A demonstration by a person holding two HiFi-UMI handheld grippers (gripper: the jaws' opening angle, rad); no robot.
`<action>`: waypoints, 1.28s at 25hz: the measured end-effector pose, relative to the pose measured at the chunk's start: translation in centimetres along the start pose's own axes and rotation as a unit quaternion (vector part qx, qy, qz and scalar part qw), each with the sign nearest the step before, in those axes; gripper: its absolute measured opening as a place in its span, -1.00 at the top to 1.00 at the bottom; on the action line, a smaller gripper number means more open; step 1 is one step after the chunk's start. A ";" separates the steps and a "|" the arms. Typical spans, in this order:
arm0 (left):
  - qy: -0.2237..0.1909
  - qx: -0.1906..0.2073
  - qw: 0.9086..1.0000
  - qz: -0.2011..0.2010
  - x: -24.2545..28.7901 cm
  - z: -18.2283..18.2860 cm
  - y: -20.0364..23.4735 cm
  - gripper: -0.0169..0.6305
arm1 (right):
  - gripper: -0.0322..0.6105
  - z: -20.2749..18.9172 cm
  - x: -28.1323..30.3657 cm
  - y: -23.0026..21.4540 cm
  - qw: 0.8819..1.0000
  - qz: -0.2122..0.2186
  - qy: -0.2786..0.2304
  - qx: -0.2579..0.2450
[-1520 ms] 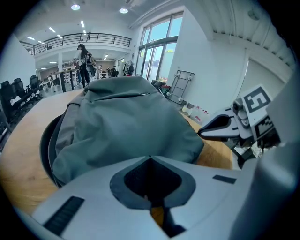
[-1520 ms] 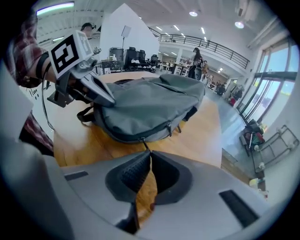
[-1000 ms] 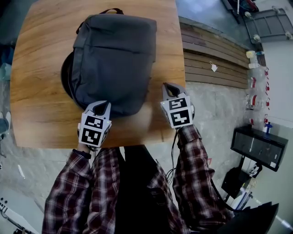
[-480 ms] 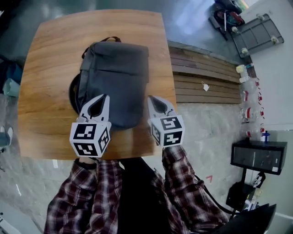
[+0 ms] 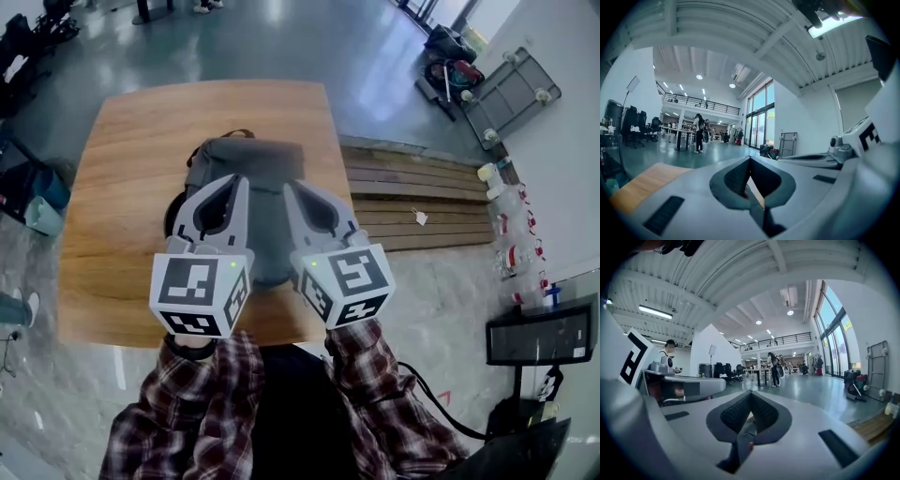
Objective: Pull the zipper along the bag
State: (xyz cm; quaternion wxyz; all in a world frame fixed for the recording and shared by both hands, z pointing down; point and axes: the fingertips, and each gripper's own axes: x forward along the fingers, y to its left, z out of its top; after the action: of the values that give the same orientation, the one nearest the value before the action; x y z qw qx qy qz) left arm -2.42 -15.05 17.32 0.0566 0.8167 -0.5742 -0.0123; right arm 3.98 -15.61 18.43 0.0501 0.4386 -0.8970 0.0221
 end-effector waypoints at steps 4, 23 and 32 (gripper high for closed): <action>-0.011 0.005 1.000 -0.004 -0.5 0.8 -0.6 0.92 | 0.88 1.7 -0.8 0.7 1.000 0.001 -0.021 -0.012; -0.007 0.017 1.000 -0.004 -0.3 0.7 -0.9 0.92 | 0.88 1.8 -0.7 1.1 0.999 0.017 -0.024 -0.014; 0.000 0.021 1.000 -0.005 -0.2 0.5 -1.1 0.92 | 0.88 1.3 -0.7 1.1 1.000 0.020 -0.017 -0.010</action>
State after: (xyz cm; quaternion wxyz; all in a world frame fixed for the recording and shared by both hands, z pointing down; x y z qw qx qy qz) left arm -1.51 -14.58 16.67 0.0392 0.8207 -0.5700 -0.0009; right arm 3.45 -14.47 17.06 0.0385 0.4202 -0.9066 0.0061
